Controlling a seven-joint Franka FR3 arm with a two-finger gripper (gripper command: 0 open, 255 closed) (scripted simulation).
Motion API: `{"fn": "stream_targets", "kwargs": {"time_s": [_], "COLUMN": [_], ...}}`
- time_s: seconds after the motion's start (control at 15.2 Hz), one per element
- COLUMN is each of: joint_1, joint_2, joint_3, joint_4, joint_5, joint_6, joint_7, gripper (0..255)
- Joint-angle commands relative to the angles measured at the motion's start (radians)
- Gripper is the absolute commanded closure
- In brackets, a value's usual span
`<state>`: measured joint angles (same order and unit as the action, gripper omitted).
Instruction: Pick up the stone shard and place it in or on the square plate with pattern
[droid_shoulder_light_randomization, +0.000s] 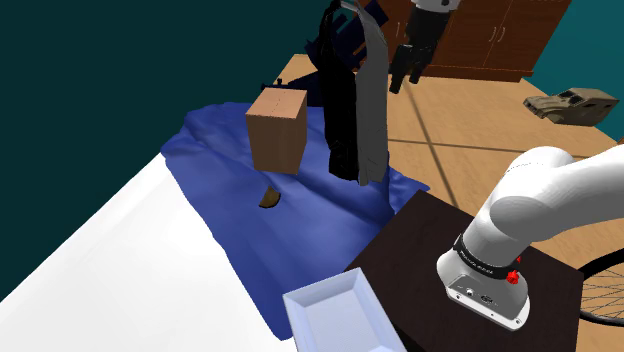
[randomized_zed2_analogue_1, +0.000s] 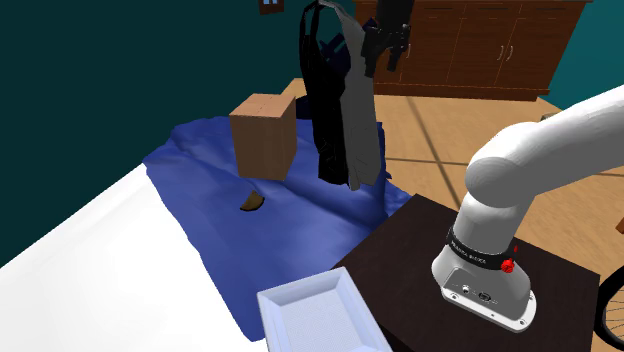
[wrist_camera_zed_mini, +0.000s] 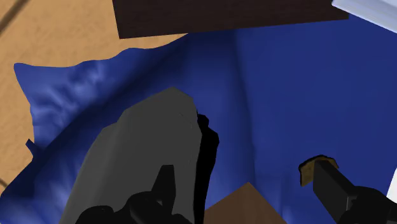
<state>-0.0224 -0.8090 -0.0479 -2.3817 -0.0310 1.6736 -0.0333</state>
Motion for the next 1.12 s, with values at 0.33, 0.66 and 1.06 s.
{"fn": "stream_targets", "kwargs": {"time_s": [0.33, 0.66, 1.06], "joint_1": [-0.001, 0.000, -0.005], "joint_2": [0.080, 0.202, 0.396], "joint_3": [0.080, 0.157, 0.244], "joint_4": [-0.070, -0.101, -0.086], "joint_5": [0.058, 0.108, 0.146], "joint_6": [0.131, 0.269, 0.434], "joint_7": [0.155, 0.306, 0.484], "gripper": [0, 0, 0]}}
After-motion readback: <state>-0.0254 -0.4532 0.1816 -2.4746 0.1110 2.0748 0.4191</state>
